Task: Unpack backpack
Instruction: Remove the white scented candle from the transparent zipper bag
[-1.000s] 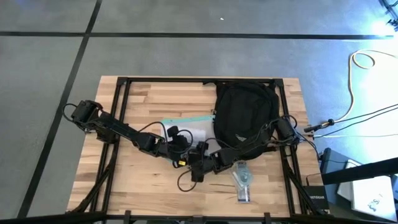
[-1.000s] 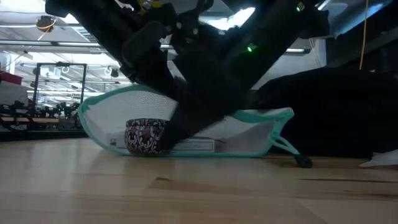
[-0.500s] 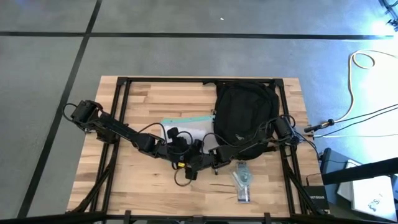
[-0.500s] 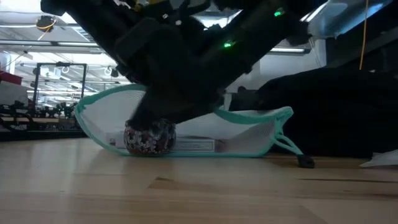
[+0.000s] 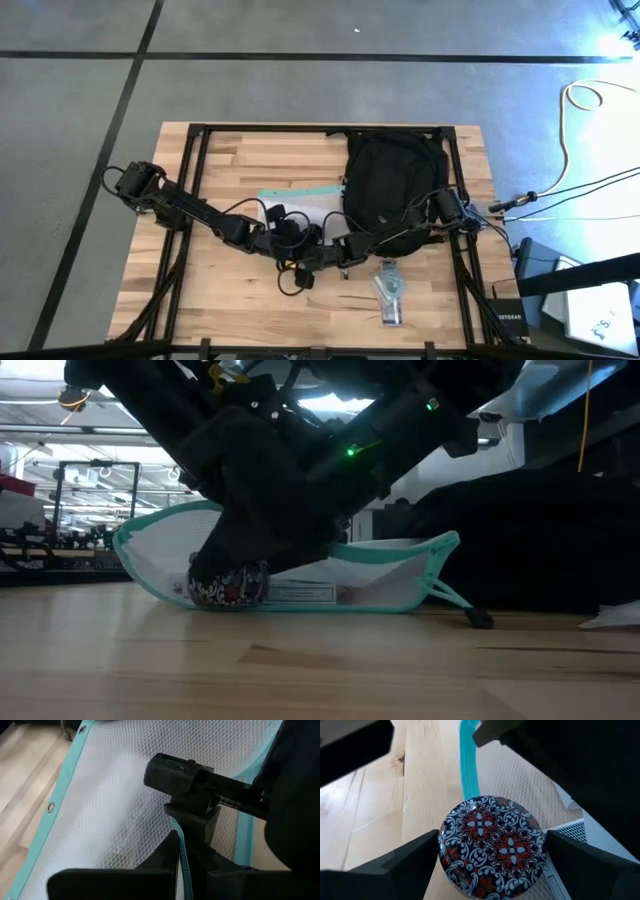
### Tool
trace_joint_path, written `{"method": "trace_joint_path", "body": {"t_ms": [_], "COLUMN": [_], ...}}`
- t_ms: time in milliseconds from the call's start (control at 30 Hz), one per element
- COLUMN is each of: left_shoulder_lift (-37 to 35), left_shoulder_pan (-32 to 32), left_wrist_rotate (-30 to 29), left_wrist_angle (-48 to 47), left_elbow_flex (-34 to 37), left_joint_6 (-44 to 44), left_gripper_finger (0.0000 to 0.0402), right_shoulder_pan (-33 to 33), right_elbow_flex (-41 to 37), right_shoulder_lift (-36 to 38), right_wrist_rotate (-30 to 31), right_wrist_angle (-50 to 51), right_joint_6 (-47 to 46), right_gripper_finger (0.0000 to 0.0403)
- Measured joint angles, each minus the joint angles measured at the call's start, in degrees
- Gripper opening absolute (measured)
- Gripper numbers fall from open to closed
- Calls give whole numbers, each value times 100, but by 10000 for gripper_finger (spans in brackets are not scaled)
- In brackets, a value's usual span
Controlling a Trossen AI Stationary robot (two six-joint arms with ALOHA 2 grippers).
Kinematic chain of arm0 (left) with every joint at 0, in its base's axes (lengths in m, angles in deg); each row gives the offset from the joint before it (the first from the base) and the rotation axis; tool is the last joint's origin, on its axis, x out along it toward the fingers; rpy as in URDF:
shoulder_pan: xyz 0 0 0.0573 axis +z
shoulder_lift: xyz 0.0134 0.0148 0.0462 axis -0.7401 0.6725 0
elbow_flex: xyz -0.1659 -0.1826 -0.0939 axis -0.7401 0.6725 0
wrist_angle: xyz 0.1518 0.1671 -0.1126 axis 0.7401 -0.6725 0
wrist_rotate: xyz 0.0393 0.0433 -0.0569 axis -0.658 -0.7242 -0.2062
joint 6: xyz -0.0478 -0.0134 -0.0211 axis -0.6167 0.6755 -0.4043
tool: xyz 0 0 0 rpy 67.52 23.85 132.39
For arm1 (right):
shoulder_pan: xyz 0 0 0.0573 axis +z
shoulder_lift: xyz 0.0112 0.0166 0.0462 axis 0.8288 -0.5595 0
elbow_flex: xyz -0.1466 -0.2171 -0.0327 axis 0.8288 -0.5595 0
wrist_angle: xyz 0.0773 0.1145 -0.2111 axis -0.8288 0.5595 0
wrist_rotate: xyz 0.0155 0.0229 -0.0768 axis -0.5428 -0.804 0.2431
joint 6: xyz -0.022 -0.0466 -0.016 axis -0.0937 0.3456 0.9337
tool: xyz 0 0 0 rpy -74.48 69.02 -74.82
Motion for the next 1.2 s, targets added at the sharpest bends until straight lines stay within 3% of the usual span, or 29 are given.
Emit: {"method": "trace_joint_path", "body": {"t_ms": [300, 500, 800, 967, 1200], "left_shoulder_lift": [0, 0, -5, -21, -41], "left_shoulder_pan": [0, 0, -7, -6, 24], "left_wrist_rotate": [17, 17, 60, -33, -117], "left_wrist_angle": [-4, -9, -35, 77, 173], "left_elbow_flex": [-4, -9, -22, -48, -57], "left_joint_6": [-14, -3, 21, 132, 43], "left_gripper_finger": [0, 0, 0, 0, 0], "right_shoulder_pan": [2, 2, 13, 119, 436], "right_elbow_flex": [-4, -6, -17, -4, -26], "right_shoulder_lift": [0, 0, 134, 337, 586], "right_wrist_rotate": [-161, -273, -1055, -1972, -2344], "right_wrist_angle": [4, 4, 138, 375, 1195], "right_joint_6": [15, 6, 71, 146, -6], "right_gripper_finger": [294, 286, 291, 291, 291]}}
